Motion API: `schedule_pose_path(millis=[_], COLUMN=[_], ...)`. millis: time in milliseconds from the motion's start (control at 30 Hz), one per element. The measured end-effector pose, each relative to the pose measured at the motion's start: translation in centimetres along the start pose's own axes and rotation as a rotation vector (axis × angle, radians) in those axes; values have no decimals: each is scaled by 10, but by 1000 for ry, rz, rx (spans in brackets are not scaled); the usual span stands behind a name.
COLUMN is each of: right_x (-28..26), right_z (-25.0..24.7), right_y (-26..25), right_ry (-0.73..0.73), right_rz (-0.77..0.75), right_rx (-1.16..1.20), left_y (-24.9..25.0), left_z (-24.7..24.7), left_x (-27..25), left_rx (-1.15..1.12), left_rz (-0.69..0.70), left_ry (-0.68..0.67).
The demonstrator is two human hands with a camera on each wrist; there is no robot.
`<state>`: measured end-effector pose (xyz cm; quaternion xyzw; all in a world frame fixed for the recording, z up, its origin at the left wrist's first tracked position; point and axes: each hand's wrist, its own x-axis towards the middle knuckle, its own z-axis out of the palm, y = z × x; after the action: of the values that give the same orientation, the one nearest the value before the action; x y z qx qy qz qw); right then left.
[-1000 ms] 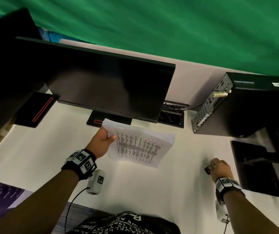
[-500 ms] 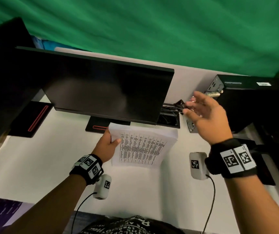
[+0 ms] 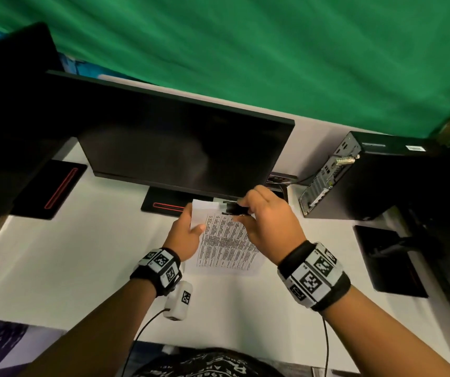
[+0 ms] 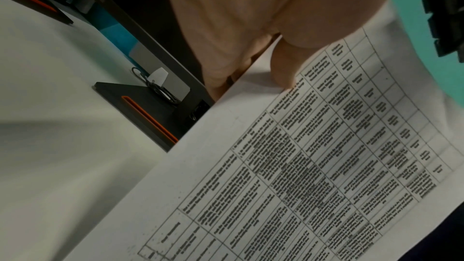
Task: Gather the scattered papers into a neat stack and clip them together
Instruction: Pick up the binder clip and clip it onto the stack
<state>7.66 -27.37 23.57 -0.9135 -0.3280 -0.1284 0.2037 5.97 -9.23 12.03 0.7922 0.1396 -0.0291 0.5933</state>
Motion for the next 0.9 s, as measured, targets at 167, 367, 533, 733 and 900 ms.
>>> schedule_pose_path(millis=[167,367,533,733,900], right_x=[8,19,32,33,17], right_z=[11,14,13,13,29], right_y=[-7,-13,-13,-2,8], right_ry=[-6,-128,-288,-314,49], right_rz=[-28,-27,41,66,33], right_rx=[-10,-43,-54,33,234], left_y=[-3,-5,-7,-9,-9], left_z=[-1,-1,-1,-2,-1], left_x=[-1,0,2,6,6], left_rx=[4,19,29,29,22], left_rz=[11,19,4,21,38], left_ry=[-9,-15,-23,-20,-14])
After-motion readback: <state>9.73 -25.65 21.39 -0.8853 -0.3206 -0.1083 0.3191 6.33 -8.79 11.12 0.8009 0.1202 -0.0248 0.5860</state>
